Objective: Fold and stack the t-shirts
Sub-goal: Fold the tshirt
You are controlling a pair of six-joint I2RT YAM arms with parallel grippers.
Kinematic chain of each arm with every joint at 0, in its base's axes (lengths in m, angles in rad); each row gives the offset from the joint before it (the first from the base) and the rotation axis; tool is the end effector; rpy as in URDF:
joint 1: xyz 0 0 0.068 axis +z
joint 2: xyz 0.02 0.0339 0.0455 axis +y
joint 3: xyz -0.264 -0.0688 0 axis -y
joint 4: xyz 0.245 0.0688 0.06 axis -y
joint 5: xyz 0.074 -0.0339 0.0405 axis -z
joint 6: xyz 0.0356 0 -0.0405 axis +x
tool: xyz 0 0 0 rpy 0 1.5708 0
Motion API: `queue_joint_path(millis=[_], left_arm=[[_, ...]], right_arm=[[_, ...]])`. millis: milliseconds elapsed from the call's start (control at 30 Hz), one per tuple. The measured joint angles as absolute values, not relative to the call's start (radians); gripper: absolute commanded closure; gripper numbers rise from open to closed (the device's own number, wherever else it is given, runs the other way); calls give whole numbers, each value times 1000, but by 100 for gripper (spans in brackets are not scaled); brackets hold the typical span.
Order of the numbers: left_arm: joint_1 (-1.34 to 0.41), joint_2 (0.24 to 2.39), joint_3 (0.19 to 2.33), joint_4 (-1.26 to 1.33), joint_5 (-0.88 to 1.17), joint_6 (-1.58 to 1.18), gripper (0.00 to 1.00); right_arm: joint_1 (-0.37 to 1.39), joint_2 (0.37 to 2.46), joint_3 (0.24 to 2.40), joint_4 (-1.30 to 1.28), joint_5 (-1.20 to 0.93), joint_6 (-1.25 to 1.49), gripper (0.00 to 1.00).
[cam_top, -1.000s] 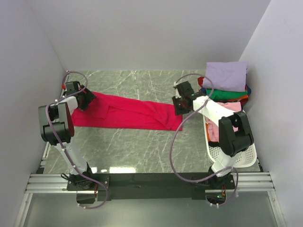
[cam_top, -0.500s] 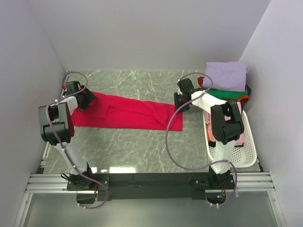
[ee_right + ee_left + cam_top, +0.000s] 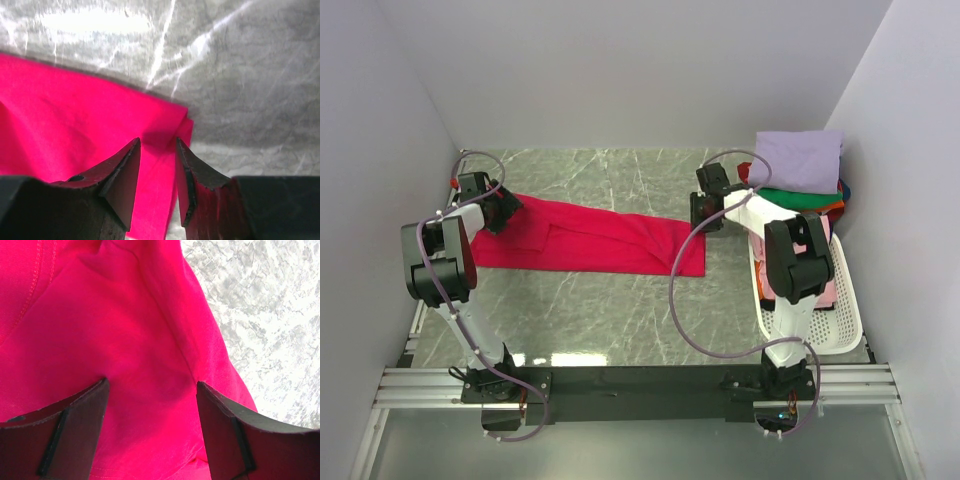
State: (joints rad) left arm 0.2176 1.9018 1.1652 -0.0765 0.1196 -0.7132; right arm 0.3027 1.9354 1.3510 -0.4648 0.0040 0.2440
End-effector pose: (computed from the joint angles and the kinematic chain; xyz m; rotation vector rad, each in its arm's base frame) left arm 0.3942 0.0828 0.1636 -1.0298 2.1785 -0.3750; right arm 0.3878 0.1209 0.1800 -0.0758 2.6312 0.1846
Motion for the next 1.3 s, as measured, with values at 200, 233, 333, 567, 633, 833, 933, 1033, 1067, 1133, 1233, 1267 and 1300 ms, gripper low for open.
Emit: queue_joint_path(millis=[200,233,333,567,633,833,933,1033,1067,1133,1233,1267,1300], left_arm=[[218,1902,1165,-77,119,-707,23],[218,1902,1165,-77,119,-707,23],[218,1902,1165,-78,119,-707,23],[218,1902,1165,-78,120,-699,23],[218,1902,1165,-78,120,-699,23],[218,1902,1165,-79,120,-696,23],[218,1902,1165,-80,120,-695,23],[220,1902,1166,-80,126,-695,23],[221,1902,1166,-81,128,-695,23],[221,1902,1166,-82,131,-695,23],[221,1902,1166,-83,133,-694,23],[222,1902,1166,-84,133,-694,23],[222,1902,1166,-84,134,-694,23]], right_arm=[[303,1989,1382,-465,4,246,60],[303,1996,1382,-467,5,246,60],[303,1998,1382,-468,9,247,62],[301,1998,1383,-469,12,257,100],[301,2002,1393,-478,16,261,100],[286,2013,1478,-519,38,260,100],[264,2040,1553,-530,43,260,100],[247,2085,1620,-540,45,254,100],[244,2100,1636,-543,46,252,100],[239,2131,1657,-549,46,249,93],[238,2167,1671,-558,52,245,74],[237,2173,1671,-564,58,243,71],[236,2176,1671,-570,65,240,69]])
